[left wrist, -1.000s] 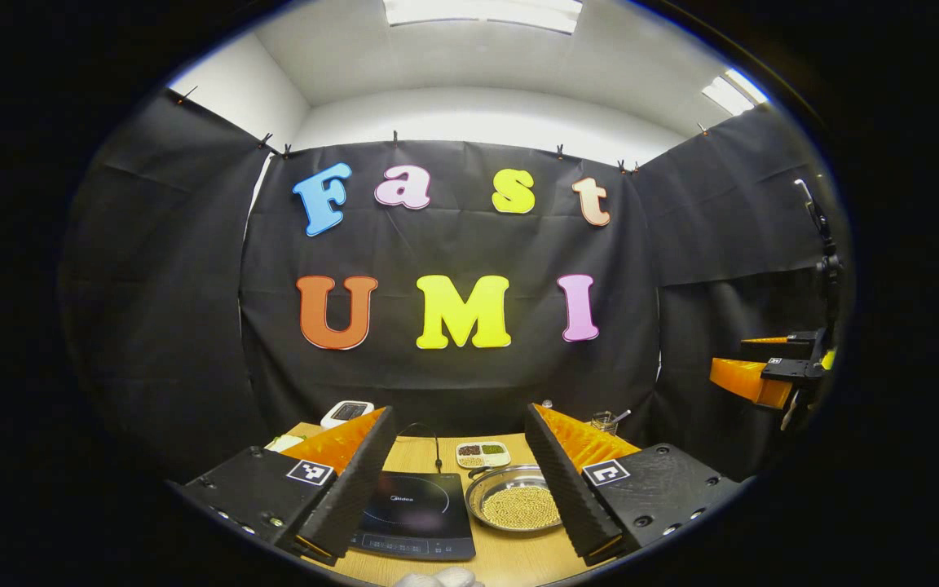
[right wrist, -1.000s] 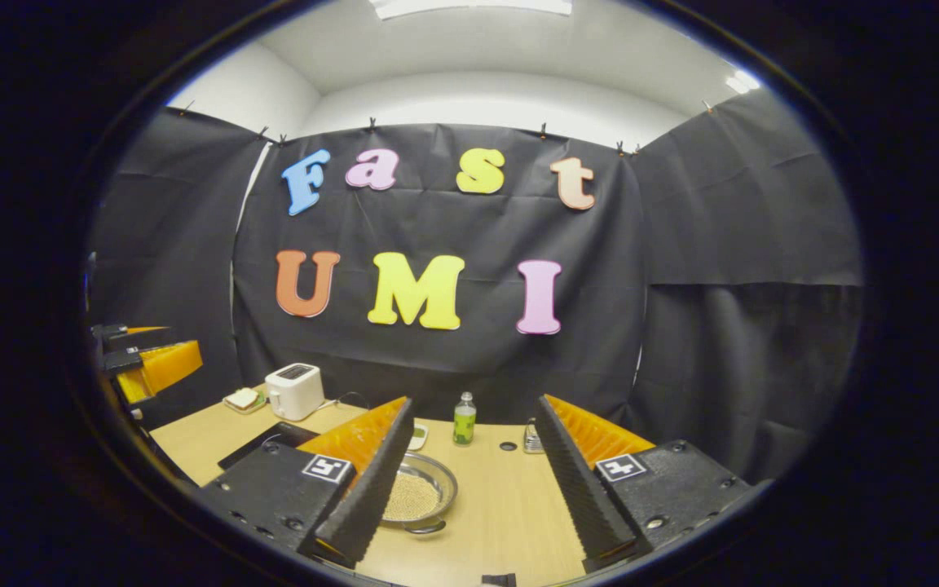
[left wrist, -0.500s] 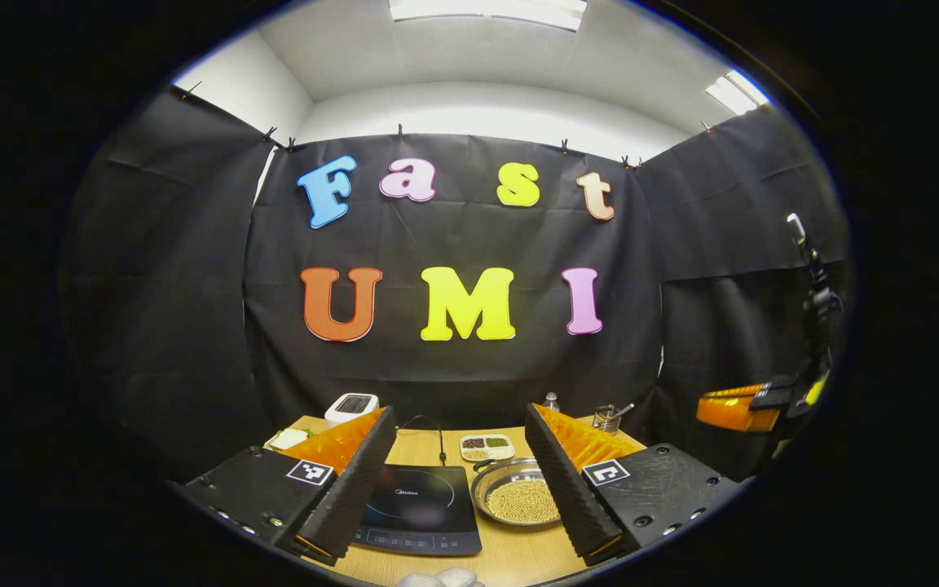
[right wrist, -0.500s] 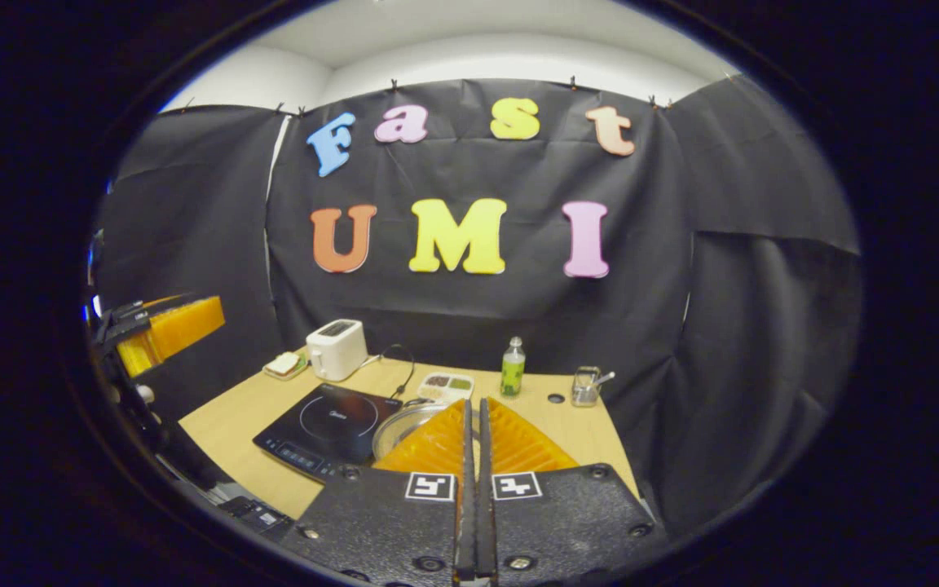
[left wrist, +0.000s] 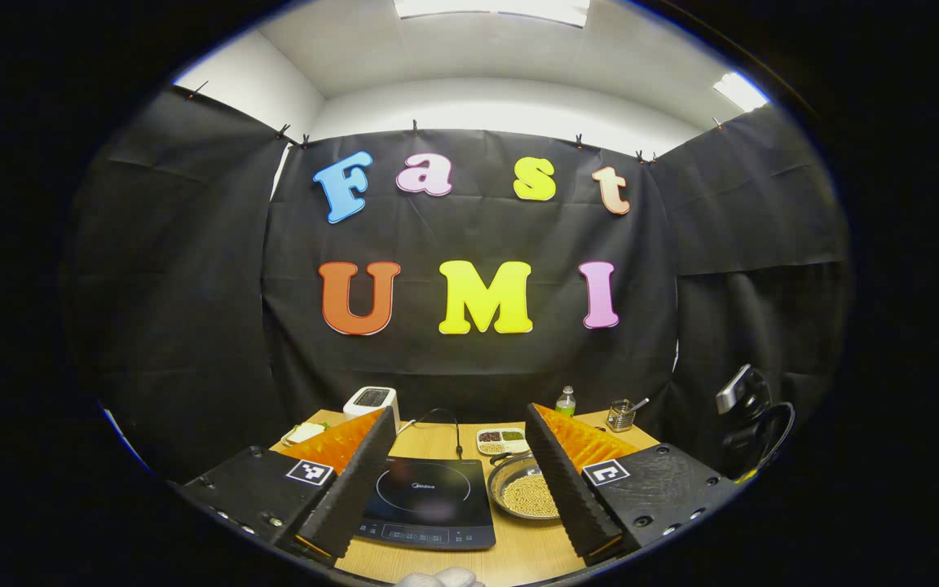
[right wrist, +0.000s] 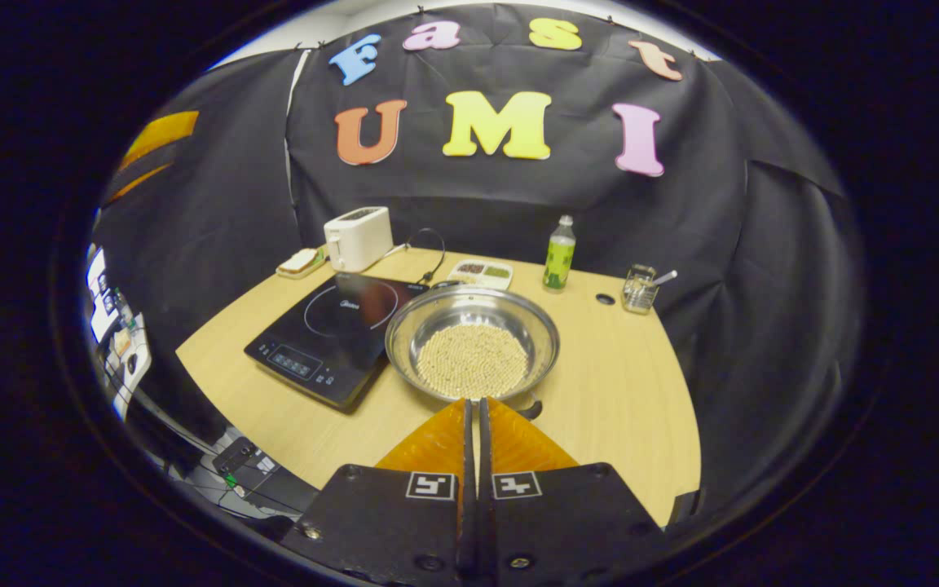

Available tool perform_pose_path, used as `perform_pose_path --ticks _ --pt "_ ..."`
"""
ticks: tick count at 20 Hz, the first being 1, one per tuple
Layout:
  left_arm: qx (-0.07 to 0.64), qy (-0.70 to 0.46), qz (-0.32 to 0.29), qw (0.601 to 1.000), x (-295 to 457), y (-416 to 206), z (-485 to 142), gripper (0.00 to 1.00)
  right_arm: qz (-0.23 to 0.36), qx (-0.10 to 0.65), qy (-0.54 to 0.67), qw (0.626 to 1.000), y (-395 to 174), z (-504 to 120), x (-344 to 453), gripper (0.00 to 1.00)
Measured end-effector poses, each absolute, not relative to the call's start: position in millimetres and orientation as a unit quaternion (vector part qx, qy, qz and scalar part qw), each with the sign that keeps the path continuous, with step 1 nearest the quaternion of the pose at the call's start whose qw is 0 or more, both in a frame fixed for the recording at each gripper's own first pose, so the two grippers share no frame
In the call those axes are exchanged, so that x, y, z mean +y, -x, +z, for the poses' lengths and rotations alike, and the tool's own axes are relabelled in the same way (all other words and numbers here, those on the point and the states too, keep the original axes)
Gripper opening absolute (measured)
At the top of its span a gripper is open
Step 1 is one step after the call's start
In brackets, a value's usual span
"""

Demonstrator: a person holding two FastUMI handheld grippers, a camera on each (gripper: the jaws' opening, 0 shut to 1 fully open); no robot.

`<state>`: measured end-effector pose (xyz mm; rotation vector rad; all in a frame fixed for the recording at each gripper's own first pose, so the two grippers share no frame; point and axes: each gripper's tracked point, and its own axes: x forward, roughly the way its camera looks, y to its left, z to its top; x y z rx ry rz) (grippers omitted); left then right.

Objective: First push the handle of the pot to place it horizontally, then grasp the pot with both hands and set it on the induction cooktop.

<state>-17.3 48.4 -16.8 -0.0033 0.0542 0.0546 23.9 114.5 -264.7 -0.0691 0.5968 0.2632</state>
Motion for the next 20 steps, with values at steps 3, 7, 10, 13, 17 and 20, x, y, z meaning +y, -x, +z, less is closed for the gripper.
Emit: perform_pose_path --ticks 3,7,10,13,17,20 --pt "0.031 0.001 0.041 0.999 53 23 -17 0.95 0.14 0.332 0.035 0.932 -32 -307 126 0.04" --pt "0.044 -0.003 0.064 0.997 57 29 -20 0.95 0.163 0.364 0.028 0.916 -49 -342 146 0.04" --pt "0.052 -0.002 0.085 0.995 61 31 -19 0.95 0.175 0.373 0.03 0.911 -68 -355 152 0.01" --pt "0.063 -0.009 0.104 0.993 62 31 -19 0.95 0.178 0.386 0.023 0.905 -87 -367 149 0.01" --pt "0.068 -0.008 0.119 0.991 59 25 -18 0.84 0.18 0.401 0.021 0.898 -100 -377 136 0.01" --pt "0.07 -0.013 0.128 0.989 56 19 -18 0.95 0.2 0.406 0.021 0.892 -98 -377 132 0.01"
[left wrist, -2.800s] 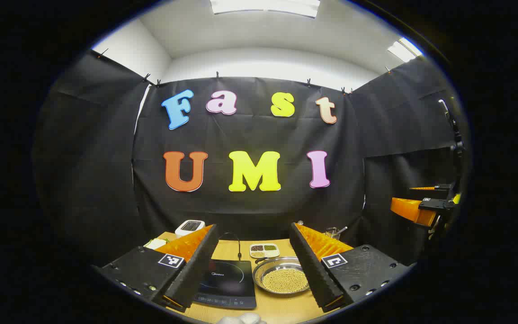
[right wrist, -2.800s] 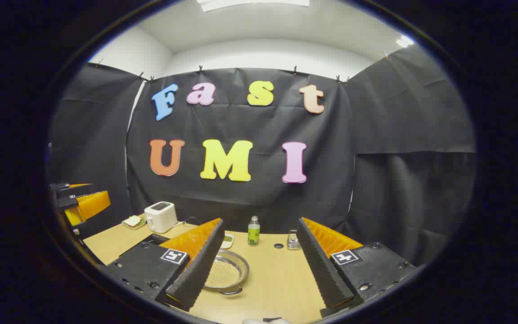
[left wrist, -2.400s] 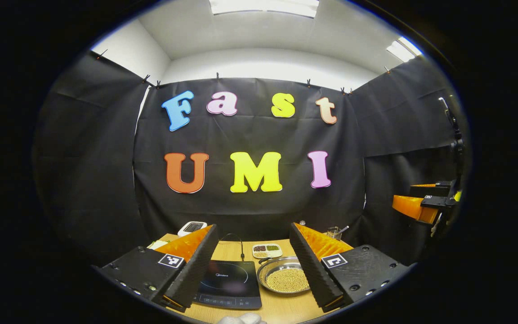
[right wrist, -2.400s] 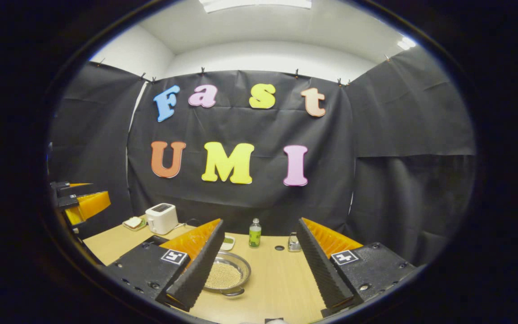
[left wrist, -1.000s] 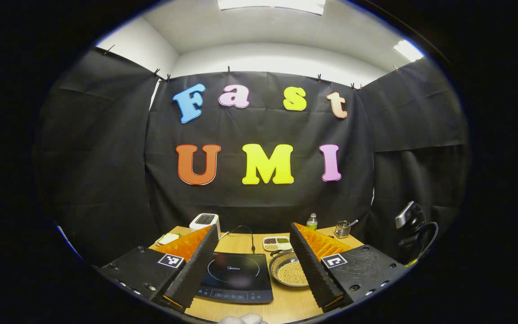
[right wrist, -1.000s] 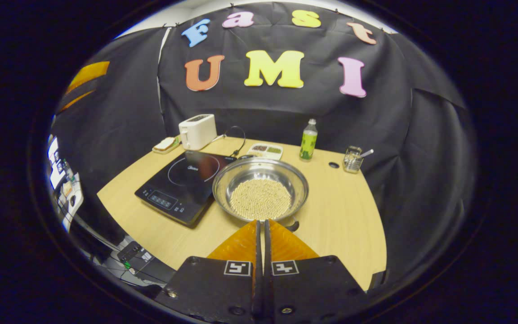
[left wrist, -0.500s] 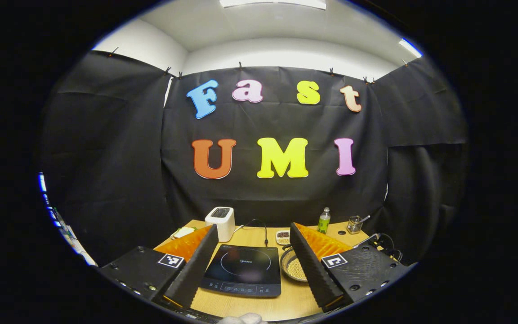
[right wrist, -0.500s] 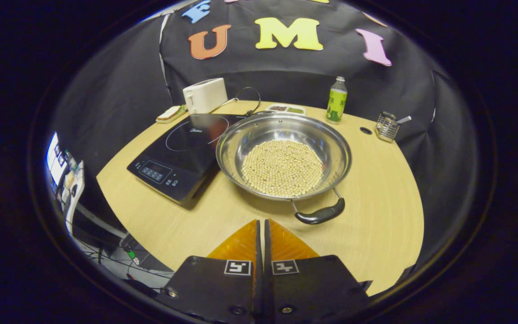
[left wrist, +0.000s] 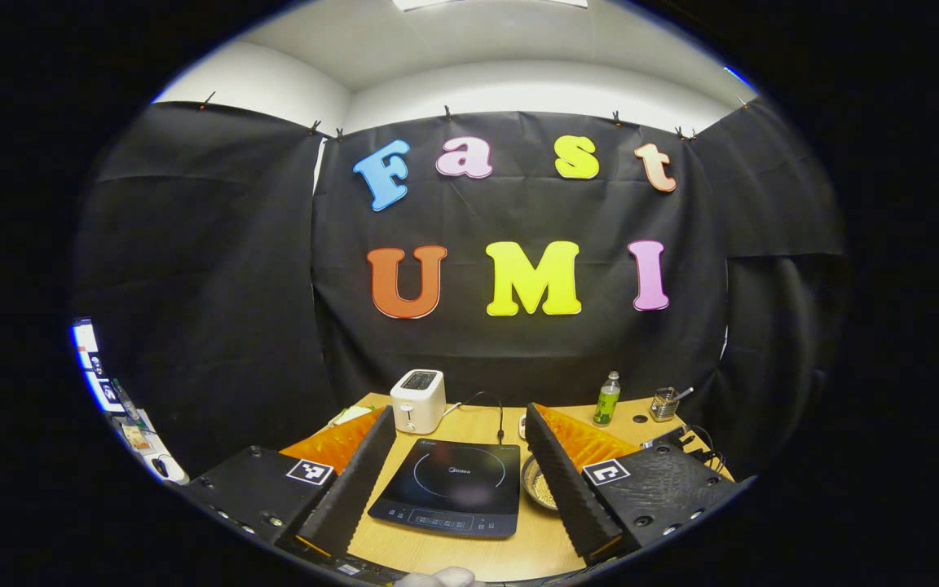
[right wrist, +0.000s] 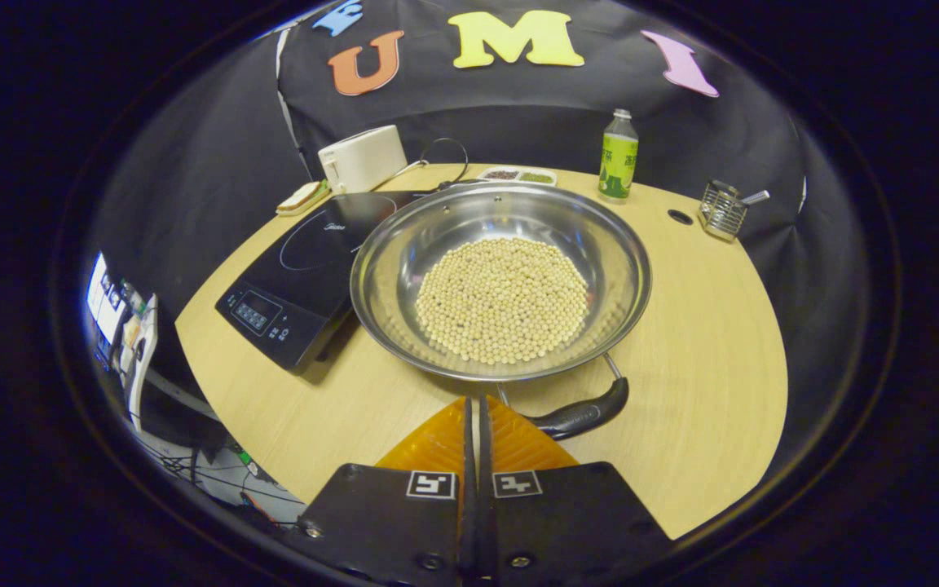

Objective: First push the handle of the pot to place it horizontally, then grasp the pot with both hands and set it on the induction cooktop.

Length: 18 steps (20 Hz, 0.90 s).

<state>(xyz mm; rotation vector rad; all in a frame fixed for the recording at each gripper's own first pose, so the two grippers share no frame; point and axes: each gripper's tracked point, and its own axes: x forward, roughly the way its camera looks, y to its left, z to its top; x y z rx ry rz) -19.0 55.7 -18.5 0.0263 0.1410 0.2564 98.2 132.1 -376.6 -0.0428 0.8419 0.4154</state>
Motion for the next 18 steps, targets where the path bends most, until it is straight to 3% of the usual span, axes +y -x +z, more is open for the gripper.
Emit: perform_pose_path --ticks 1,2,4,5,6,13,14,15,18 --pt "0.07 -0.014 0.13 0.989 54 17 -18 0.84 0.203 0.406 0.026 0.891 -99 -377 129 0.01" --pt "0.069 -0.013 0.133 0.989 52 16 -18 0.95 0.206 0.407 0.028 0.89 -98 -378 125 0.0" --pt "0.068 -0.011 0.138 0.988 48 13 -16 0.95 0.213 0.409 0.028 0.887 -98 -378 119 0.04" --pt "0.068 -0.011 0.141 0.988 46 11 -17 0.84 0.215 0.409 0.028 0.886 -99 -378 116 0.04" --pt "0.069 -0.01 0.144 0.987 44 9 -17 0.95 0.218 0.409 0.031 0.885 -100 -378 112 0.04" --pt "0.074 -0.011 0.164 0.984 31 -3 -20 0.95 0.234 0.412 0.048 0.879 -116 -378 85 0.0" --pt "0.074 -0.011 0.167 0.983 28 -5 -20 0.84 0.237 0.413 0.05 0.878 -118 -379 80 0.04" --pt "0.076 -0.01 0.17 0.983 25 -8 -21 0.95 0.239 0.414 0.052 0.877 -121 -378 76 0.0" --pt "0.077 -0.012 0.178 0.981 18 -14 -21 0.95 0.242 0.416 0.056 0.875 -131 -379 62 0.0"
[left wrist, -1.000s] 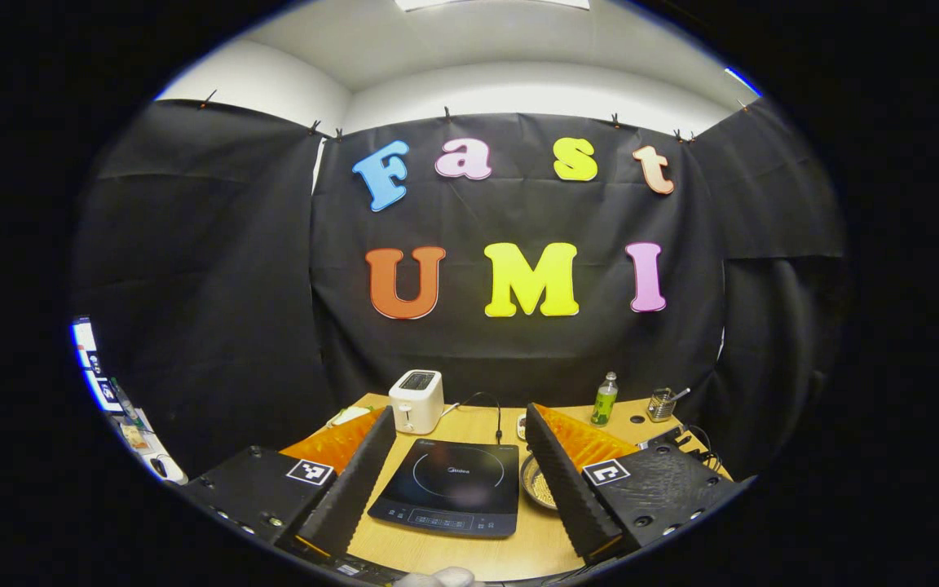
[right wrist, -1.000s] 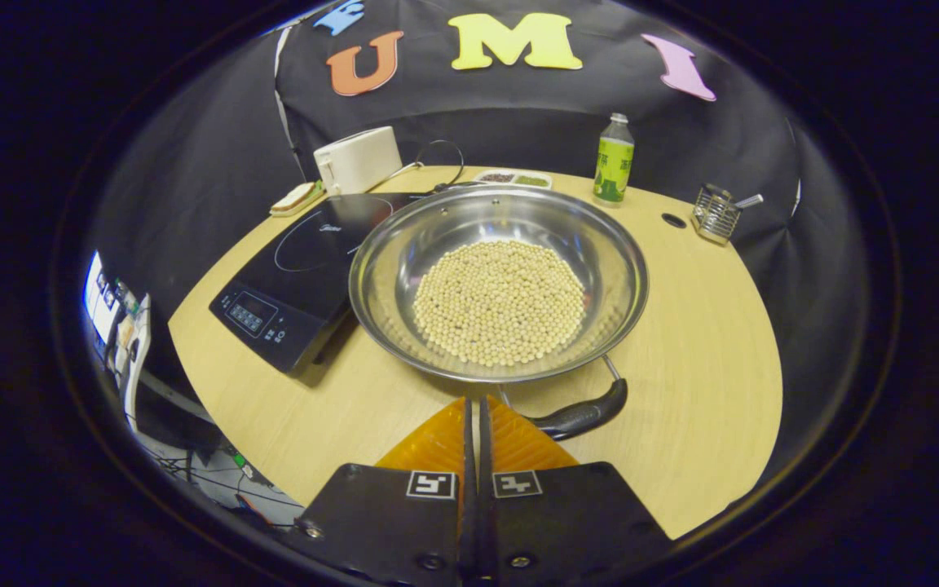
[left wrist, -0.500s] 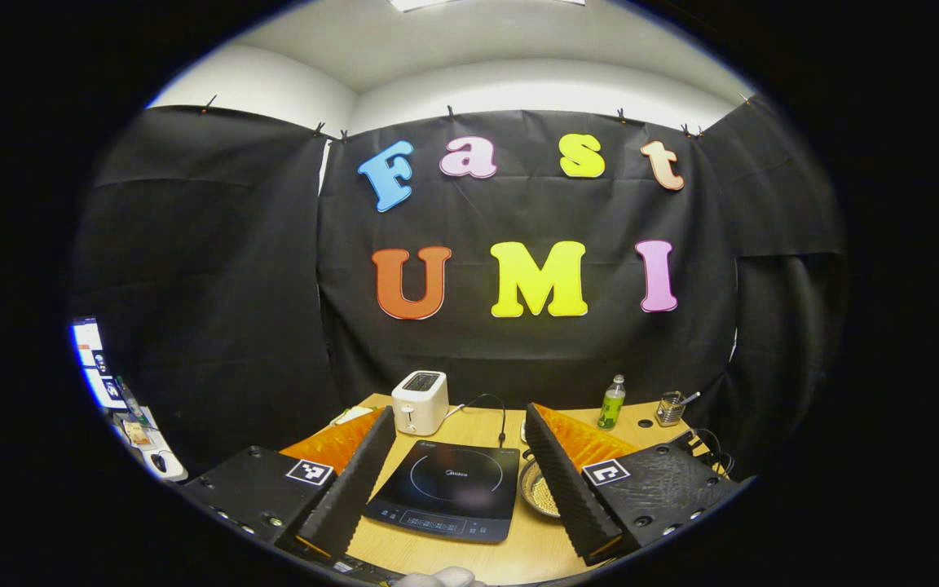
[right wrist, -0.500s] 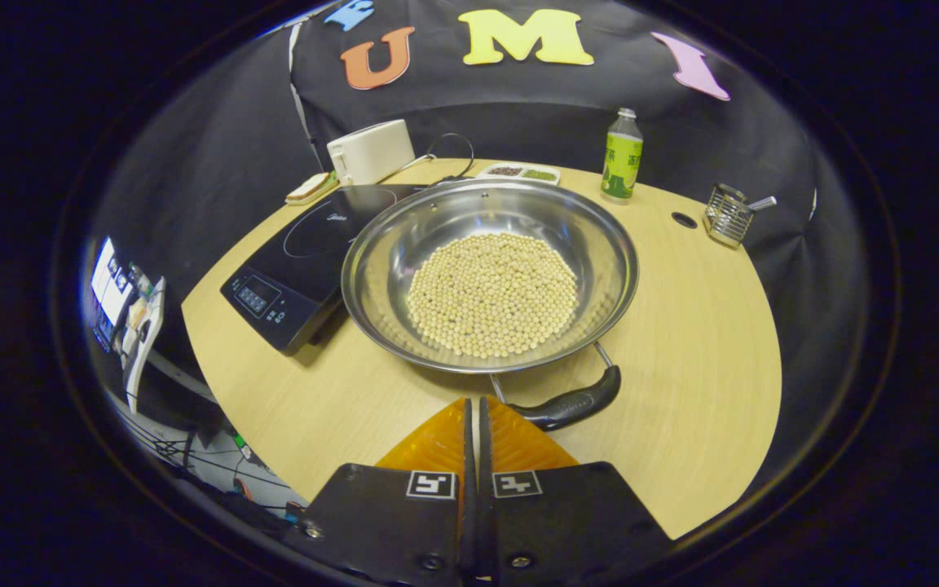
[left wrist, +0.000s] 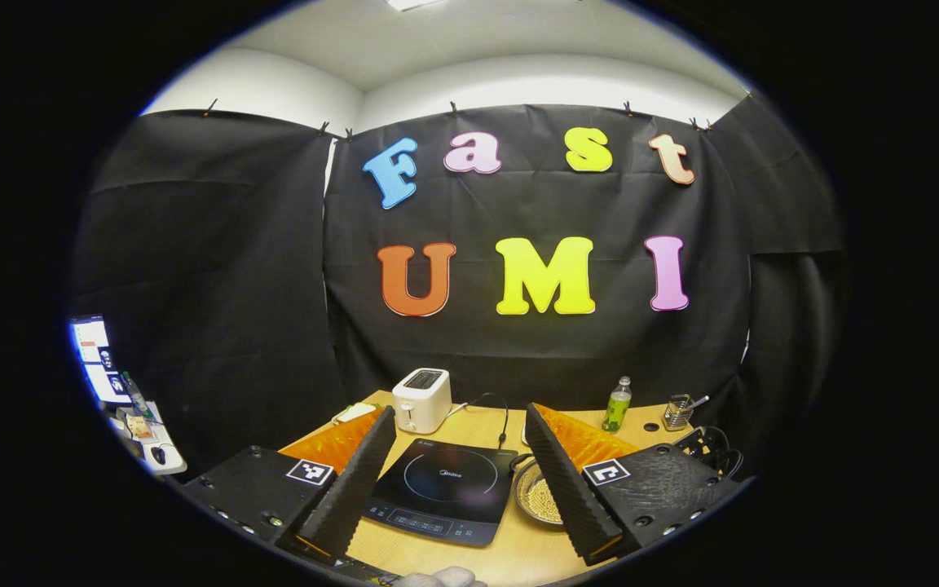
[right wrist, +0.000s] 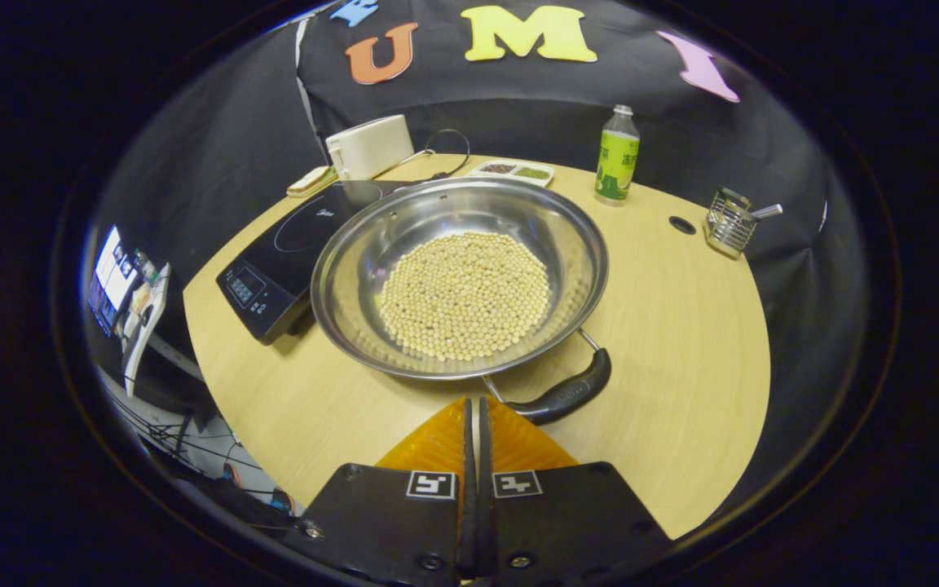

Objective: First push the handle of the pot to place it horizontally, then grasp the pot with both hands and set it on the induction cooktop.

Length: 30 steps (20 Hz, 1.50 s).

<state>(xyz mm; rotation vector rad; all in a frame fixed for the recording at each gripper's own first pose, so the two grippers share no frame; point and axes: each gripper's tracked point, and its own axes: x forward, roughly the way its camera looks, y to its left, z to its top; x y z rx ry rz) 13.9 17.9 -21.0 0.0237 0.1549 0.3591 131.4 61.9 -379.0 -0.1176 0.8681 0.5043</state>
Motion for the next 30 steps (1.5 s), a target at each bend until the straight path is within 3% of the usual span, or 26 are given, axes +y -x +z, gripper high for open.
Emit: perform_pose_path --ticks 1,2,16,21,22,23,28,30 --pt "0.078 -0.012 0.182 0.98 15 -17 -22 0.84 0.242 0.416 0.059 0.874 -136 -379 58 0.0" --pt "0.079 -0.012 0.185 0.979 13 -19 -22 0.95 0.244 0.417 0.062 0.874 -140 -379 53 0.03" --pt "0.087 -0.01 0.237 0.968 -10 -21 -34 0.95 0.243 0.403 0.09 0.877 -201 -372 -5 0.04" --pt "0.089 -0.014 0.234 0.968 -13 -26 -34 0.95 0.234 0.401 0.095 0.88 -218 -370 -16 0.07" --pt "0.09 -0.015 0.233 0.968 -13 -26 -35 0.95 0.233 0.402 0.094 0.88 -217 -371 -15 0.0" --pt "0.091 -0.016 0.231 0.969 -13 -25 -35 0.95 0.23 0.403 0.094 0.881 -217 -371 -16 0.04" --pt "0.095 -0.014 0.21 0.973 -9 -33 -39 0.95 0.199 0.39 0.091 0.894 -211 -358 -22 0.0" --pt "0.095 -0.016 0.192 0.977 -10 -38 -42 0.95 0.187 0.379 0.091 0.902 -205 -347 -26 0.04"
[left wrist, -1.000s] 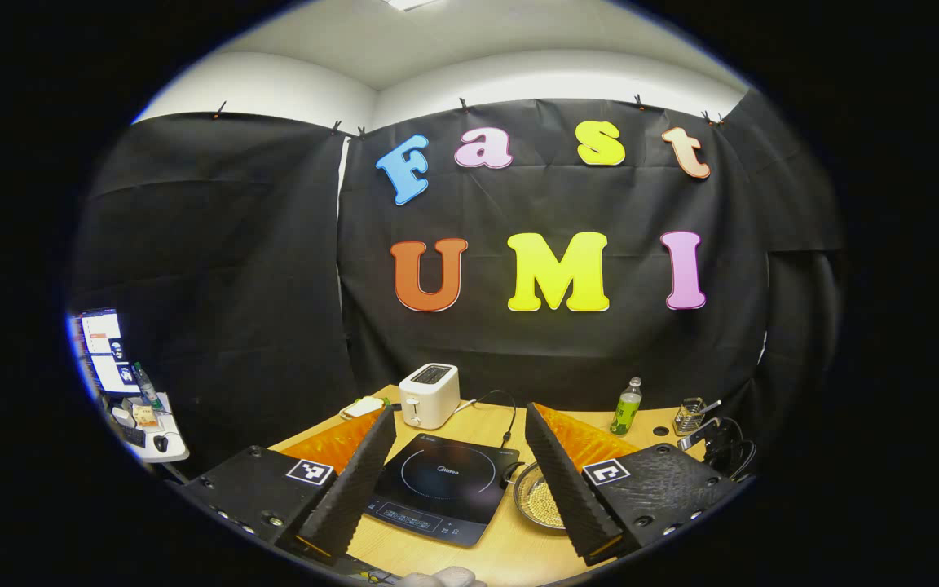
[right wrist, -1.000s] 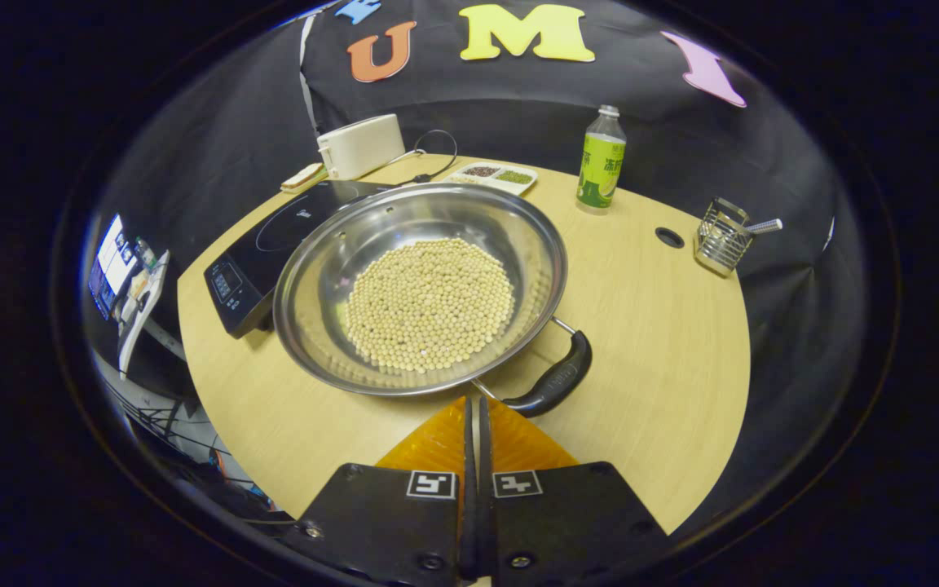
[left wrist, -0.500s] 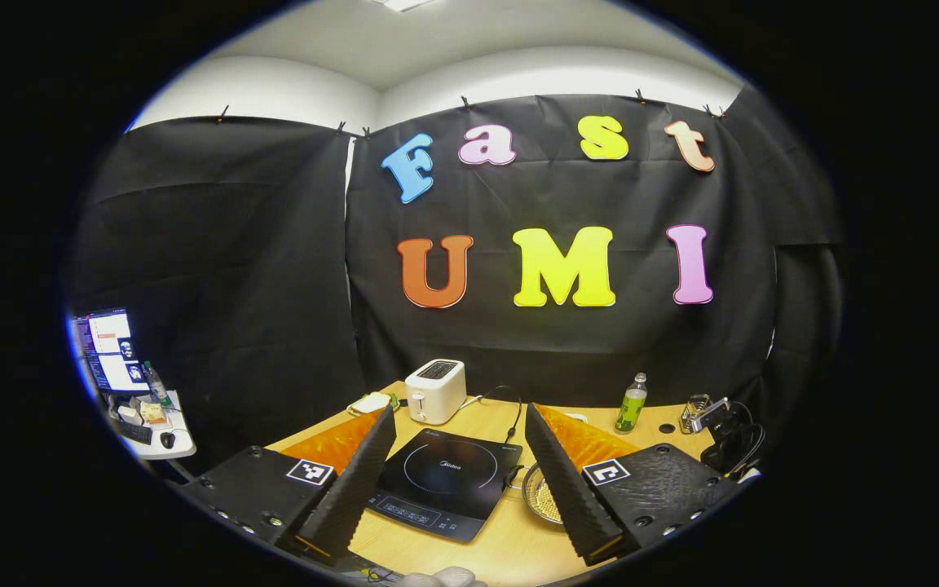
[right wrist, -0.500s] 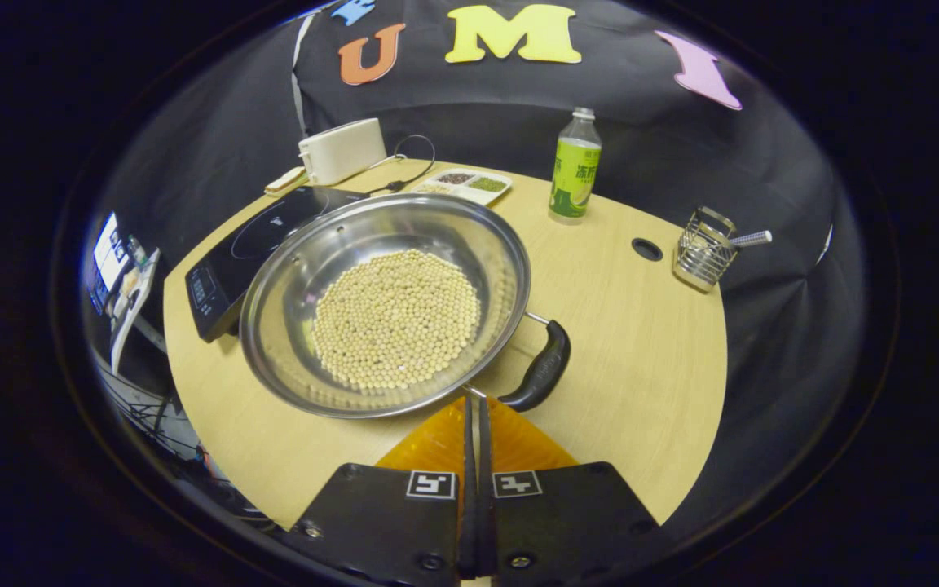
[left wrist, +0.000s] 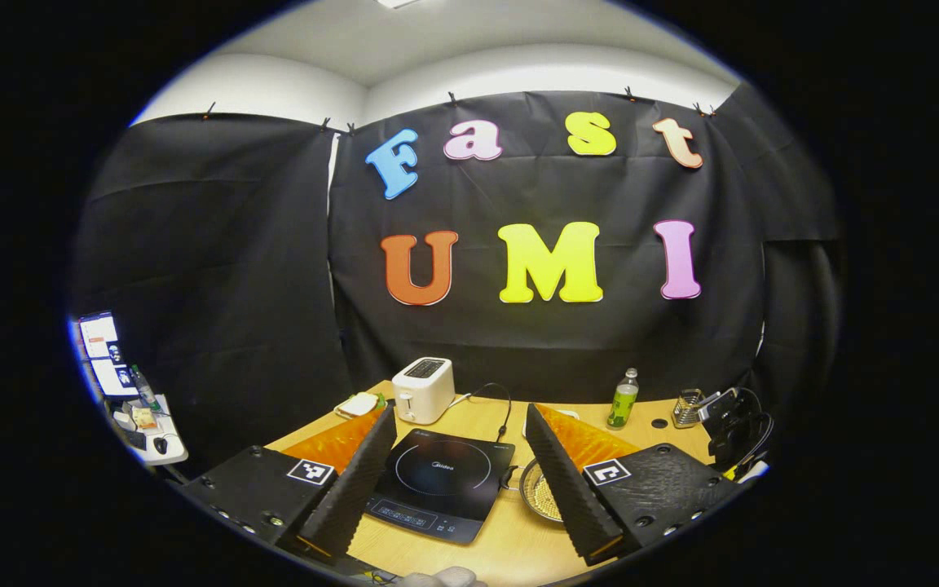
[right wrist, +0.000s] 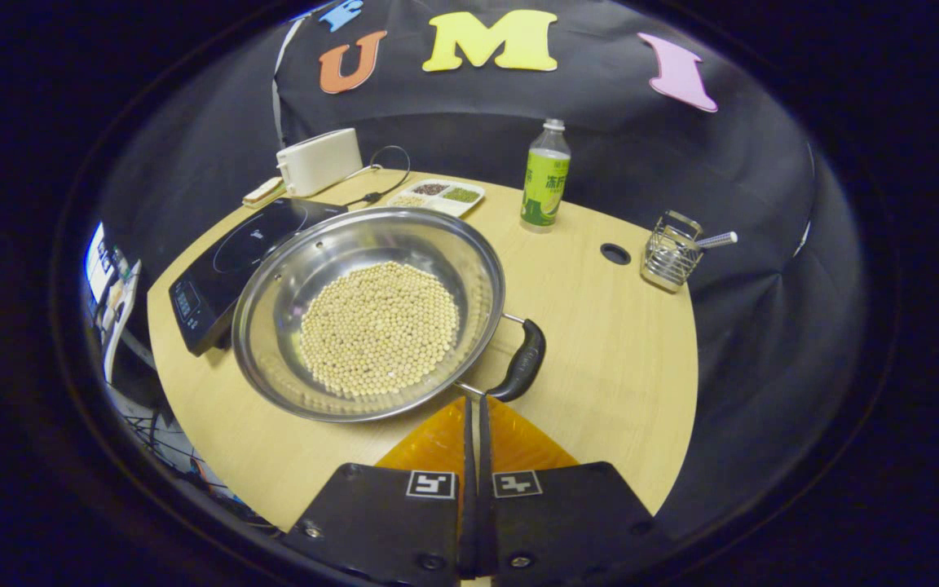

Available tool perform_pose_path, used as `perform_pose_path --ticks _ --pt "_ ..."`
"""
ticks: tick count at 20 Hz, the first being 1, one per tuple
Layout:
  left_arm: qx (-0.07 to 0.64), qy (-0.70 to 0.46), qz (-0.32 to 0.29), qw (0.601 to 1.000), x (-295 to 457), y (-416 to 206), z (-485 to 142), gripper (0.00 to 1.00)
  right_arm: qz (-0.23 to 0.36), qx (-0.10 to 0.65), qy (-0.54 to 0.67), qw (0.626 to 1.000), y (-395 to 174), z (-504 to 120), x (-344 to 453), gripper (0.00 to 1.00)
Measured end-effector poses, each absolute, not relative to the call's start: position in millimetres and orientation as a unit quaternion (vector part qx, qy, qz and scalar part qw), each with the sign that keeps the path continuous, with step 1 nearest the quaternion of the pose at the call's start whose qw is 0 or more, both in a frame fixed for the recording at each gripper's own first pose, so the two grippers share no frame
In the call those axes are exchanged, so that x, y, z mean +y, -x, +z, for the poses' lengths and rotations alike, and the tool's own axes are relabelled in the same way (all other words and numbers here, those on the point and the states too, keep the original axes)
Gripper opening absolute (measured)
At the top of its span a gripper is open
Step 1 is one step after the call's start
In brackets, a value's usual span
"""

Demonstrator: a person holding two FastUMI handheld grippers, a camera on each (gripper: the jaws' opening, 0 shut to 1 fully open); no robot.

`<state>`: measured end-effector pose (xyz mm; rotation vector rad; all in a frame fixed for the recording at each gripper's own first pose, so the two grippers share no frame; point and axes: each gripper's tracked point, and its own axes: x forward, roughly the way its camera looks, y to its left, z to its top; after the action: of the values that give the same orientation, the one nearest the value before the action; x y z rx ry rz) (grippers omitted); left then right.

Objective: First push the handle of the pot to place it horizontally, then grasp the pot with both hands and set it on the induction cooktop.

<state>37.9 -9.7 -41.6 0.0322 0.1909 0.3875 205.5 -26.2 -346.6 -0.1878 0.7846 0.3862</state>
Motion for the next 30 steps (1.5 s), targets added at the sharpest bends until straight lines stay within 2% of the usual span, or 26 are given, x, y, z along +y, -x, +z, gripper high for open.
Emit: perform_pose_path --ticks 6,9,11,12,14,15,16,19,20,21,22,23,24,30 --pt "0.098 -0.012 0.116 0.988 -16 -54 -52 0.95 0.127 0.352 0.07 0.924 -168 -314 -44 0.01" --pt "0.092 -0.01 0.073 0.993 -17 -55 -52 0.95 0.086 0.34 0.048 0.935 -143 -299 -55 0.05" --pt "0.092 -0.009 0.045 0.995 -17 -52 -58 0.95 0.063 0.332 0.028 0.941 -122 -290 -56 0.14" --pt "0.092 -0.009 0.035 0.995 -16 -50 -60 0.95 0.052 0.328 0.021 0.943 -112 -286 -57 0.12" --pt "0.094 -0.004 0.018 0.995 -11 -44 -68 0.95 0.029 0.323 0.015 0.946 -93 -282 -59 0.16" --pt "0.1 0.0 0.012 0.995 -9 -39 -75 0.95 0.021 0.316 0.005 0.949 -84 -278 -57 0.24" --pt "0.103 0.002 0.006 0.995 -6 -35 -81 0.95 0.016 0.313 -0.004 0.95 -76 -275 -53 0.44" --pt "0.118 0.005 -0.002 0.993 2 -30 -100 0.95 0.01 0.311 -0.015 0.95 -55 -276 -43 0.53" --pt "0.121 0.007 -0.005 0.993 2 -30 -107 0.95 0.011 0.311 -0.016 0.95 -50 -277 -39 0.66" --pt "0.131 0.008 -0.007 0.991 2 -32 -116 0.95 0.011 0.315 -0.015 0.949 -48 -281 -37 0.72" --pt "0.14 0.009 -0.008 0.99 1 -33 -127 0.95 0.013 0.318 -0.015 0.948 -48 -285 -33 0.86" --pt "0.148 0.009 -0.011 0.989 0 -36 -136 0.95 0.018 0.321 -0.019 0.947 -50 -287 -28 0.9" --pt "0.156 0.009 -0.014 0.988 -2 -40 -145 0.95 0.025 0.322 -0.027 0.946 -56 -289 -22 0.95" --pt "0.215 0.007 -0.017 0.976 -18 -95 -217 0.96 0.059 0.344 -0.035 0.936 -124 -311 -8 0.94"
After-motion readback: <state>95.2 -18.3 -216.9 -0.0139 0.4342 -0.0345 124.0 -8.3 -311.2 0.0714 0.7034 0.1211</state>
